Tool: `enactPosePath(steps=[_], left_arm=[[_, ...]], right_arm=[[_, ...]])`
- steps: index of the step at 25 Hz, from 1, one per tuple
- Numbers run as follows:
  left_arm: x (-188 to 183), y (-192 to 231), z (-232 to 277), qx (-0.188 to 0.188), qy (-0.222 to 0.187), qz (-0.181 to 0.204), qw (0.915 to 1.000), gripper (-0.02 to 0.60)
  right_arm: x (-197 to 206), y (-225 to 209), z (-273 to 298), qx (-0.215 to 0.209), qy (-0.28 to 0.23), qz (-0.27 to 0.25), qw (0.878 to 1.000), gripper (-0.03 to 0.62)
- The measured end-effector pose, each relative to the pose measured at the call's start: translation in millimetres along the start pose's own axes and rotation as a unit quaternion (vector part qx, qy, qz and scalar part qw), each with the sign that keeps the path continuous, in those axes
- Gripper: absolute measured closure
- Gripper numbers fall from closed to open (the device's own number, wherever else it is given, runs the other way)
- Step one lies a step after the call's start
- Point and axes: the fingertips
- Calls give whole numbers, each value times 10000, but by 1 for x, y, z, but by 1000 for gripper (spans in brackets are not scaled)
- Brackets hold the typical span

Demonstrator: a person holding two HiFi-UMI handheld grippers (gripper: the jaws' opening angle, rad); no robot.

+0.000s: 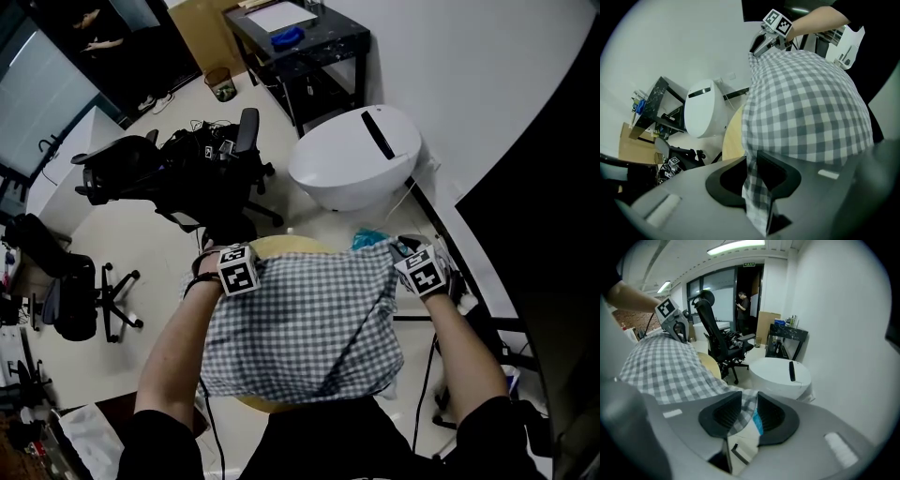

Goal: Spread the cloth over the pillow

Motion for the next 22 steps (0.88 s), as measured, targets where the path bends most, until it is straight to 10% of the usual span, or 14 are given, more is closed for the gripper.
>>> enactPosePath(steps=[10, 22], left_arm=[[-18, 21, -31, -470, -295, 168, 9983, 445], [-194, -29, -78, -399, -1660, 1340, 9762, 445]], right_arm=[[-19, -15, -71, 403, -726, 368, 9959, 450], [24, 89, -151, -736, -1245, 1391, 9797, 450]])
Point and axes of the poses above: the fingertips, and each gripper's own axes: z forward along the fingers, y to its left, x out of its underside, and after that the axes turned 12 degrees about -z, right-handed
